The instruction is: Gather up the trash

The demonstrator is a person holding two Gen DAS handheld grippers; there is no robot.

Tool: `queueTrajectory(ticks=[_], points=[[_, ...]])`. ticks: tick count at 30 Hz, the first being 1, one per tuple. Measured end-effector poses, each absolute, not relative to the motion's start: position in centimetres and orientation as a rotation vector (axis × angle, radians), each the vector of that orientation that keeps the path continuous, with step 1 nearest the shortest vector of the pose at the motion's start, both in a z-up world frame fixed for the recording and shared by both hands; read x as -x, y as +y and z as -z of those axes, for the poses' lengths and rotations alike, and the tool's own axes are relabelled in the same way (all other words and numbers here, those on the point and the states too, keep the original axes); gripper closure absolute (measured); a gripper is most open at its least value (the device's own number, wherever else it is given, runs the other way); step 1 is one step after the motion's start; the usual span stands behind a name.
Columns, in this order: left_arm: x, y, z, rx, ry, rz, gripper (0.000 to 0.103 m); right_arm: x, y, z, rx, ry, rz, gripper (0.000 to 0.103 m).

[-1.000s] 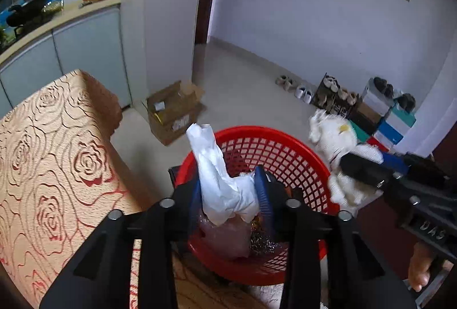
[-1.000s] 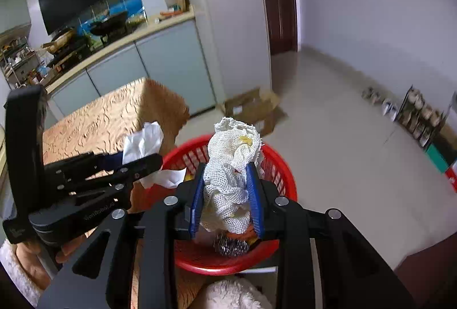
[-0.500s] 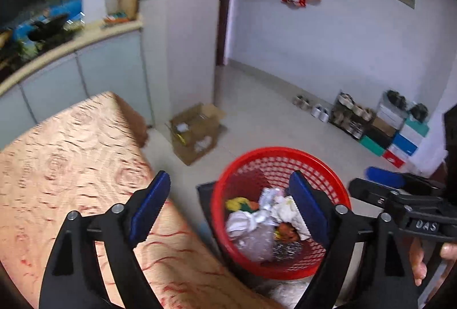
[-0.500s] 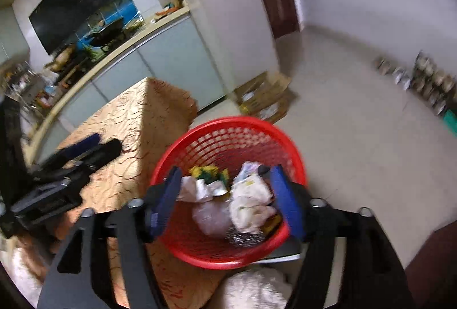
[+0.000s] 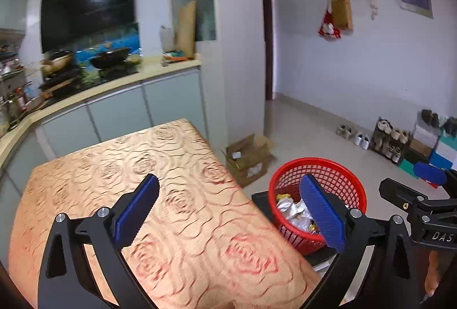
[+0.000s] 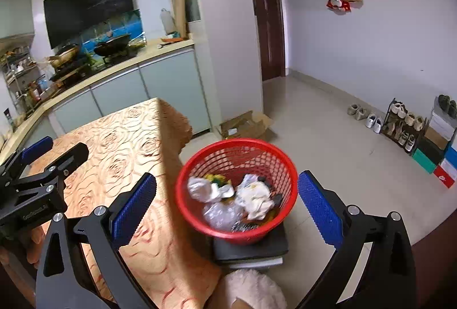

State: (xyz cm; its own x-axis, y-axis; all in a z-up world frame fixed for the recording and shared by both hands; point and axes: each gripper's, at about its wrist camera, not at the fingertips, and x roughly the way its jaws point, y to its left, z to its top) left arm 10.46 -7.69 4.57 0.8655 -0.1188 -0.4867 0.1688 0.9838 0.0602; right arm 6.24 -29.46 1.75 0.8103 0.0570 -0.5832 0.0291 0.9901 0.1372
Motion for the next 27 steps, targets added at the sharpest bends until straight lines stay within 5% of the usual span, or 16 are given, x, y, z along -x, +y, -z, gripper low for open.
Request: queueTrajectory(ticks=[27], points=[[-2.2,-3.2,-2.6,-0.061,0.478,0.078,0.007,1.2,-24.3,-1.9,-0.092,0.537,0.008,0.007]])
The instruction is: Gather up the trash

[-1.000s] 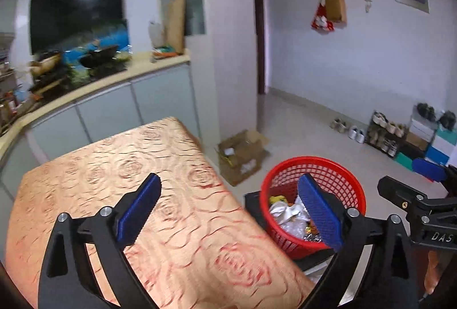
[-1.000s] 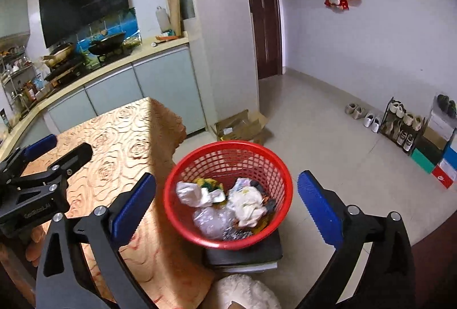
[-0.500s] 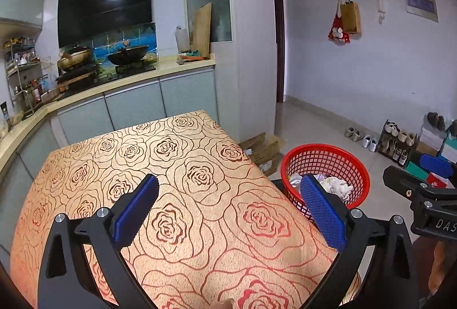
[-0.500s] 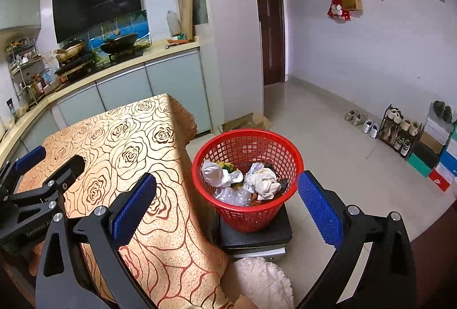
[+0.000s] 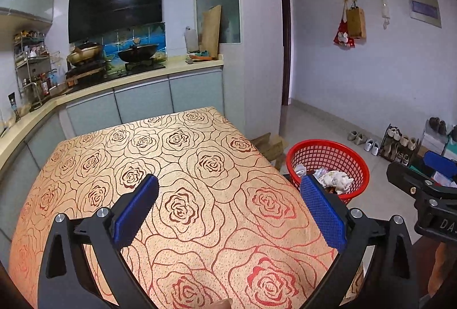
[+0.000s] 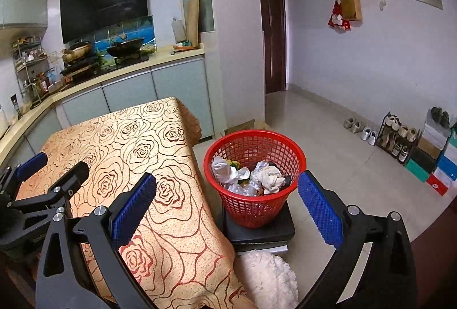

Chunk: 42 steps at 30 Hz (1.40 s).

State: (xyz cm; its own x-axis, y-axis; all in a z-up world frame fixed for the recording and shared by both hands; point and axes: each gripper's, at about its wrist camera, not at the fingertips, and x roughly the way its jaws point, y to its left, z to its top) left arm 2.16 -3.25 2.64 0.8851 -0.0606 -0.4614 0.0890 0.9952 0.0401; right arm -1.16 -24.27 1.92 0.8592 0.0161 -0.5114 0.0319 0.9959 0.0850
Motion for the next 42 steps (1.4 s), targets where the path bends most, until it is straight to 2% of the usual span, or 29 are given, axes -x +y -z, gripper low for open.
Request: queueTrajectory(ticks=[42], points=[[-0.6,-2.1,-3.6,-0.051,0.454,0.066,0.007,2.5,-22.9,-2.5,-0.072,0.519,-0.014,0.007]])
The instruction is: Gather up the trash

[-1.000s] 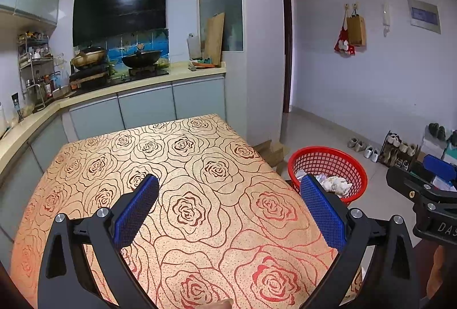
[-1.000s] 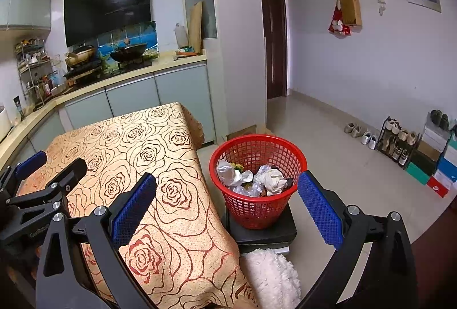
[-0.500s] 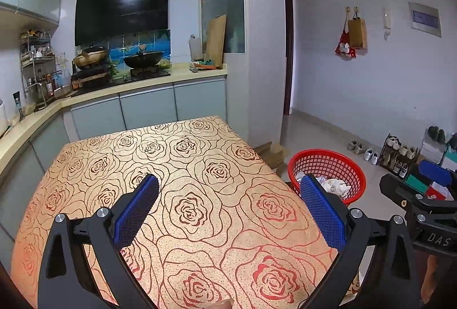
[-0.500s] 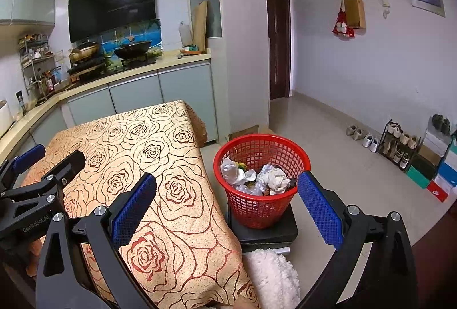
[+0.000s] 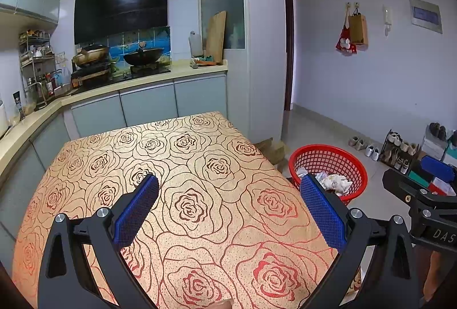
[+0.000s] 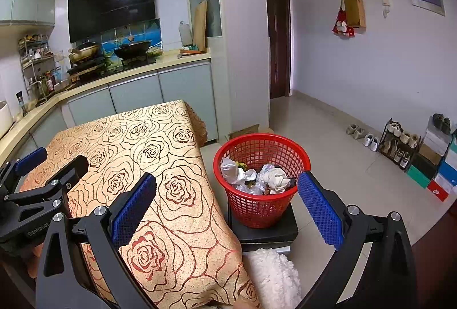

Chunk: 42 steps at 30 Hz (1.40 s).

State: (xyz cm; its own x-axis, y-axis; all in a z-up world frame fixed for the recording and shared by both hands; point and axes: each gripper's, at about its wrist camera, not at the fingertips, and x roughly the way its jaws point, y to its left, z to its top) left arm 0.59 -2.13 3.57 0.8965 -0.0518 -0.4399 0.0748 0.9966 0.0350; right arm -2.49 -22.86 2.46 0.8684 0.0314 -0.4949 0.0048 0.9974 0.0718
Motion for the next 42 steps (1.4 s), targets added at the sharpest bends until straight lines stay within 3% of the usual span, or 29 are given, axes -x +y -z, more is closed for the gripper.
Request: queueTrajectory(ticks=[42], points=[[-0.76,-1.98,-3.11,-0.057,0.463,0.053,0.007,2.31,-22.88,-2.33,-0.074,0.526,-0.013,0.007]])
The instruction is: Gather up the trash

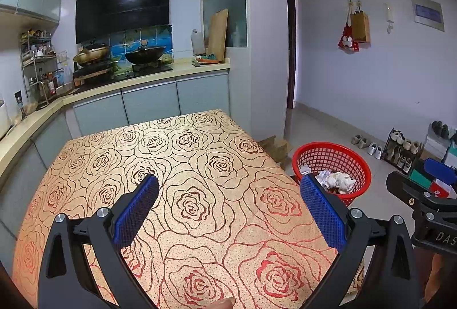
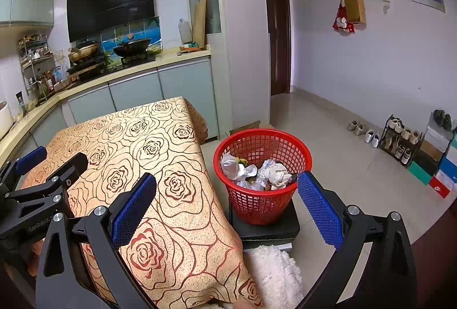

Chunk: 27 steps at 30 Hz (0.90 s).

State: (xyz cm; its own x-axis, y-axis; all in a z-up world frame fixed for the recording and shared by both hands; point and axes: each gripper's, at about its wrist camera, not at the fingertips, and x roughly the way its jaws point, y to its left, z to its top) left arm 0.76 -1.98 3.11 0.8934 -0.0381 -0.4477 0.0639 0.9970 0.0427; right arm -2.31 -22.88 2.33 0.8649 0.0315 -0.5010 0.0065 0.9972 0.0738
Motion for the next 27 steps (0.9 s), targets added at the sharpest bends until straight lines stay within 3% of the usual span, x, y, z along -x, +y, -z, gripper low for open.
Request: queueTrajectory(ticks=[27], points=[[-0.04,-2.05,-3.05,-0.055,0.423,0.064,0.007,2.59,-22.82,-1.42,-0.093,0.539,-0.005,0.007]])
